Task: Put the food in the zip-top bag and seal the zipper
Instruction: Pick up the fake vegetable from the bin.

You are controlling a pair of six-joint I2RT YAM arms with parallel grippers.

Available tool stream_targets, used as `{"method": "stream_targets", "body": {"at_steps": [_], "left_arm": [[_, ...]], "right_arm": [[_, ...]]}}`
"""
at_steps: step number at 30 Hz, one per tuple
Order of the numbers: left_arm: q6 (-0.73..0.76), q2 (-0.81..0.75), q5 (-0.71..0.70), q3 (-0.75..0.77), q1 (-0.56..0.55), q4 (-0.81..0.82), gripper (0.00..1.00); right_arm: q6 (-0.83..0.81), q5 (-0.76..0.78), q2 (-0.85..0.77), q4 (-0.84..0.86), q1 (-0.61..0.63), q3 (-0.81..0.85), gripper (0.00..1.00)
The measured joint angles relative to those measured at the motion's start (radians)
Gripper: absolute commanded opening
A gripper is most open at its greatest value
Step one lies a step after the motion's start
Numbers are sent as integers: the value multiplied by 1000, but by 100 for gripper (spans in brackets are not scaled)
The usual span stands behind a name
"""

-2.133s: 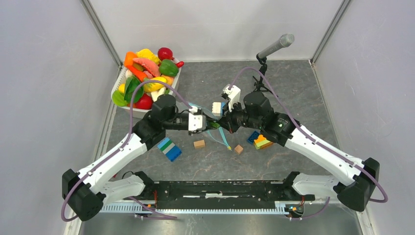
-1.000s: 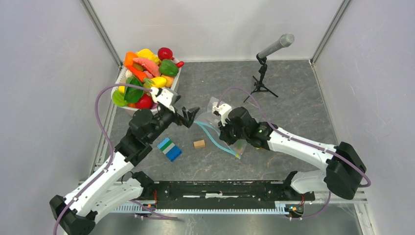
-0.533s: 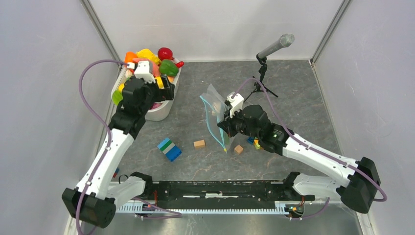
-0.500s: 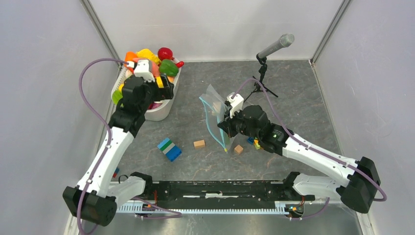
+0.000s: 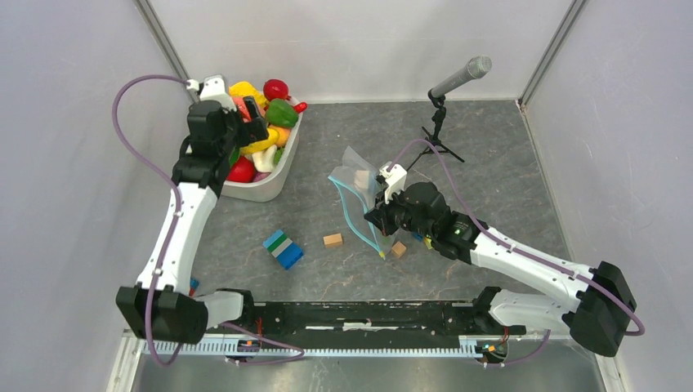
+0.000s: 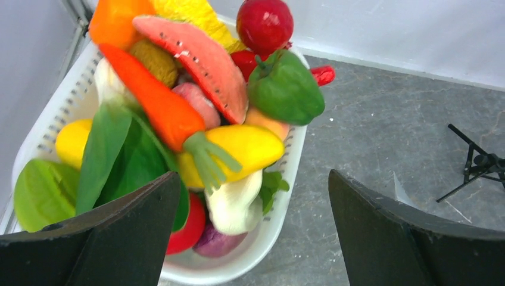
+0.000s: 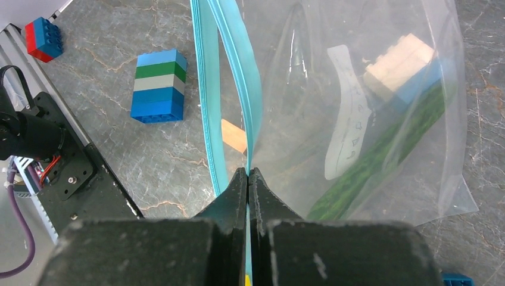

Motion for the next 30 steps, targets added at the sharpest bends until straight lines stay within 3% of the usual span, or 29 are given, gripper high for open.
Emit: {"method": "stream_targets", "body": {"at_steps": [11, 14, 25, 30], "left_arm": [[-21, 310, -88, 280, 47, -40, 95], [-49, 390, -113, 340, 74, -58, 90], [-135, 530, -111, 368, 155, -117, 84], [-148, 533, -111, 365, 154, -113, 70]], "right_arm": [[9, -34, 0, 47, 0, -23, 0], [9, -36, 1, 49, 0, -24, 0], [8, -35, 2, 55, 0, -24, 0], [8, -35, 3, 55, 0, -24, 0]]}}
